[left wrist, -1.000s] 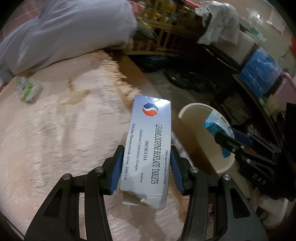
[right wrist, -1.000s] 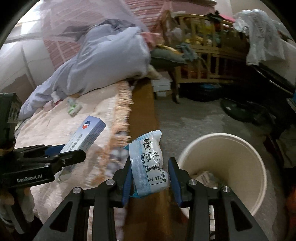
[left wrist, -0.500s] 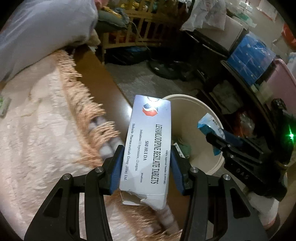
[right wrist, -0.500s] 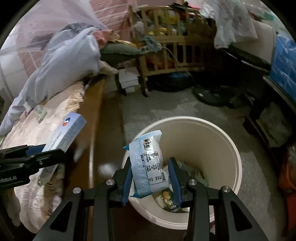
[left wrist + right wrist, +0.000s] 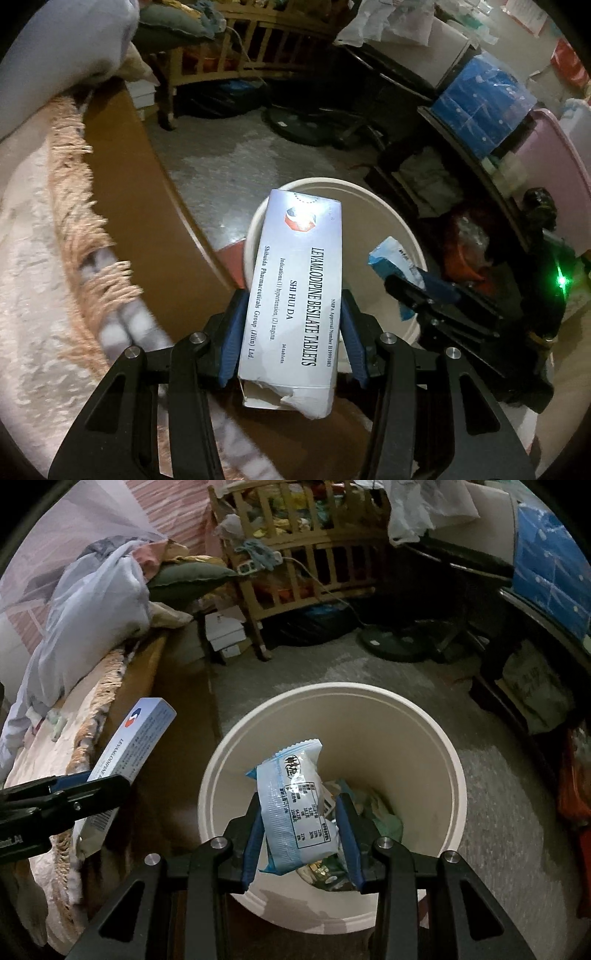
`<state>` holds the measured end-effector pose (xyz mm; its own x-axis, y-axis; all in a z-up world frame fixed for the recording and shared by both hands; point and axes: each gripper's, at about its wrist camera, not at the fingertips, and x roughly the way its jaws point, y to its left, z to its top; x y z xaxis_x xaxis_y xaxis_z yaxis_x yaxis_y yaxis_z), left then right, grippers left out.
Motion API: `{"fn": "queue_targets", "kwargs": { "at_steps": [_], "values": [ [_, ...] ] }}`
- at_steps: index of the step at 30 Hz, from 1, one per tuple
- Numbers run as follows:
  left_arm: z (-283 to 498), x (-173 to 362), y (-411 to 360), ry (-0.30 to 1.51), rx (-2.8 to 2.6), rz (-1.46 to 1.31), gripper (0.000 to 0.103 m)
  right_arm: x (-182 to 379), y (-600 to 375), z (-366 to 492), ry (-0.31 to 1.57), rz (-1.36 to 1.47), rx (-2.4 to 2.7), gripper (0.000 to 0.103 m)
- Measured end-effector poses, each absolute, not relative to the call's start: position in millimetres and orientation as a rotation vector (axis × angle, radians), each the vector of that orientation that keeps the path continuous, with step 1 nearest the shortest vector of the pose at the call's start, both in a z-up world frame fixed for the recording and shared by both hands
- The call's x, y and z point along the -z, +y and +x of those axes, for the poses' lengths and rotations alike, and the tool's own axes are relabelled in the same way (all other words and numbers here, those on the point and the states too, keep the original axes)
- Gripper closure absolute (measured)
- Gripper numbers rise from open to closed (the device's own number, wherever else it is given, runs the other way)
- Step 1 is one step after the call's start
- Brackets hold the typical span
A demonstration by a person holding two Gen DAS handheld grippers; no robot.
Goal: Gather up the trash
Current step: 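Open both grippers to drop the packet and tablet box into the bucket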
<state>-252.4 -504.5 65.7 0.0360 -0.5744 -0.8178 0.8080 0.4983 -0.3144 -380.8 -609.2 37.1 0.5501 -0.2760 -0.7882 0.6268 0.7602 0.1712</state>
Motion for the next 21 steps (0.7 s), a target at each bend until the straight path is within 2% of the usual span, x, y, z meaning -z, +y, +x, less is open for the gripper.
{"fn": "queue_targets", "kwargs": {
  "at_steps": [4, 6, 11, 21],
  "values": [
    [-254.1, -65.0, -512.4, 1.116, 1.124, 0.232, 0.055, -35.7, -613.3, -381.2, 0.828, 0.481, 0.571, 0.067],
    [-254.1, -65.2, -515.0, 1.124, 1.14, 0.219, 0.052, -34.2, -615.3, -380.8, 0.834, 0.484, 0.59, 0.057],
    [-249.2, -69.3, -508.5, 1.118, 1.135, 0.206, 0.049, -32.1, -621.6, -381.0, 0.84, 0.503, 0.621, 0.052],
    [-228.0, -83.2, -464.1, 1.006, 0.987, 0.284, 0.049, -35.8, -603.1, -363.6, 0.83, 0.479, 0.546, 0.051]
  ]
}}
